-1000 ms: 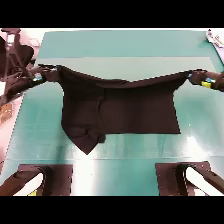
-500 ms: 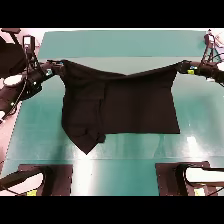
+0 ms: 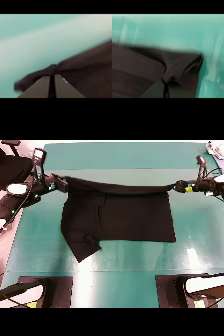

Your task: Fold the shirts.

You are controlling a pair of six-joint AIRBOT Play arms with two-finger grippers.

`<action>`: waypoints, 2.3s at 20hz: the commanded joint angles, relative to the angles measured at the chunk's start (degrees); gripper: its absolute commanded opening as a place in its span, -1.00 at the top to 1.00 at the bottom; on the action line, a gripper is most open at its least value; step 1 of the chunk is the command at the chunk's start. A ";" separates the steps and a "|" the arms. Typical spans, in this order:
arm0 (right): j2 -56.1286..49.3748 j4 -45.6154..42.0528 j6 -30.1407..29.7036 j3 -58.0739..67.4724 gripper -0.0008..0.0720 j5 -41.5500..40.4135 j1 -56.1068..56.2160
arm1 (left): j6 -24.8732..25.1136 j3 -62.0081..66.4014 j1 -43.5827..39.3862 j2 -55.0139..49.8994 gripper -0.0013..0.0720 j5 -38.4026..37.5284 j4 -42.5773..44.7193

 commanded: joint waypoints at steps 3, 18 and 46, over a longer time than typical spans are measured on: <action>-0.31 -0.13 -0.35 -5.18 0.91 4.44 0.00 | -23.80 0.11 0.02 -0.17 0.90 -14.53 31.56; -0.31 -0.09 -0.31 -10.19 0.91 4.20 -1.86 | -34.38 0.13 0.02 -7.85 0.90 -6.25 46.05; 1.81 -0.20 0.66 -10.21 -0.36 13.33 -6.88 | -46.90 0.17 2.38 -0.31 -0.84 -16.70 52.28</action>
